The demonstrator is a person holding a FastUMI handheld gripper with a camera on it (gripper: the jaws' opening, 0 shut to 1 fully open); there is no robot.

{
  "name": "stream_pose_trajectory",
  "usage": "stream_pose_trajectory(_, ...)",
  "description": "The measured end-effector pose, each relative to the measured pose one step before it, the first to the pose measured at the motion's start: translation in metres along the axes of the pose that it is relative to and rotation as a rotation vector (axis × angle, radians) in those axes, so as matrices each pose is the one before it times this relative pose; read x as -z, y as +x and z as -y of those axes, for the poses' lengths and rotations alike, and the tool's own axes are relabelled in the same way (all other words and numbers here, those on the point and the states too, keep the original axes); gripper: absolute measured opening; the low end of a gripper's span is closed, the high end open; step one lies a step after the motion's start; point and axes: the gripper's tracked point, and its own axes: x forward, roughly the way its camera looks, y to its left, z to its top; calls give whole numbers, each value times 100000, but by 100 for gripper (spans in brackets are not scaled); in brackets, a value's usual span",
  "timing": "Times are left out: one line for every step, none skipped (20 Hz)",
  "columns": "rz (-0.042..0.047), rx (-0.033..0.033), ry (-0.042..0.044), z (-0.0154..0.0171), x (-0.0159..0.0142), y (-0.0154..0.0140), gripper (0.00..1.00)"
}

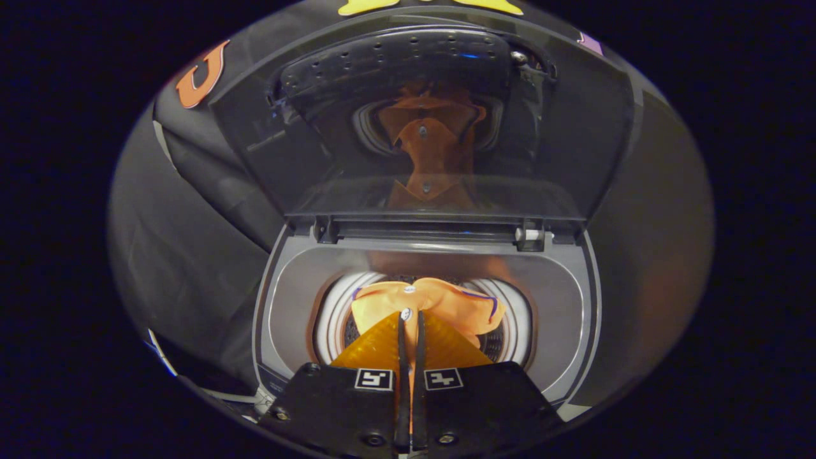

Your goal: Put the clothes into the washing machine and then close the washing machine lid.

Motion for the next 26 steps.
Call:
stream_pose_trajectory(126, 58, -80, -11, 16, 60, 5)
stream_pose_trajectory(123, 74, -154, -9, -34, 59, 5)
stream_pose_trajectory(-155, 61, 65, 63, 53, -40, 5)
stream_pose_trajectory(68, -3, 85, -16, -23, -41, 5)
stream_pose_trajectory(255, -419, 213, -54, 22, 39, 5)
stream_pose_trajectory(405, -17, -340, 63, -133, 85, 5)
stream_pose_trajectory(-954, 875, -239, 195, 250, 311, 7)
stream_pose_trajectory(-2698, 2511, -1260, 442, 447, -245, 30)
stream_pose_trajectory(380, -498, -1165, 35, 100, -127, 52)
stream_pose_trajectory(1463, 924, -1067, 153, -316, -60, 75)
stream_pose_trajectory(1095, 1109, -1084, 192, -246, -56, 98)
stream_pose_trajectory(1317, 569, -881, 64, -249, -240, 97)
stream_pose_trajectory(731, -43, -1038, -23, -121, -204, 95)
stream_pose_trajectory(311, 88, -1211, 52, -58, -172, 95)
stream_pose_trajectory(1249, -292, -532, -49, -199, -393, 95)
stream_pose_trajectory(1288, -893, -514, -262, -264, -521, 95)
stream_pose_trajectory(1472, -815, -638, -347, -330, -798, 95)
stream_pose_trajectory(2478, -1210, -1023, -318, -692, -906, 95)
stream_pose_trajectory(2672, -1249, -1455, -287, -787, -991, 95)
stream_pose_trajectory(3235, -1474, -1030, -382, -1046, -1070, 95)
stream_pose_trajectory(3395, -2331, -1144, -565, -1209, -1244, 95)
stream_pose_trajectory(3832, -1678, -1046, -416, -1564, -1317, 95)
stream_pose_trajectory(4041, -1702, -946, -497, -1880, -1514, 95)
stream_pose_trajectory(5066, -1651, -588, -465, -2331, -1542, 95)
stream_pose_trajectory(4901, -1226, -602, -557, -2555, -1584, 95)
stream_pose_trajectory(4509, -1339, -441, -417, -2603, -1207, 95)
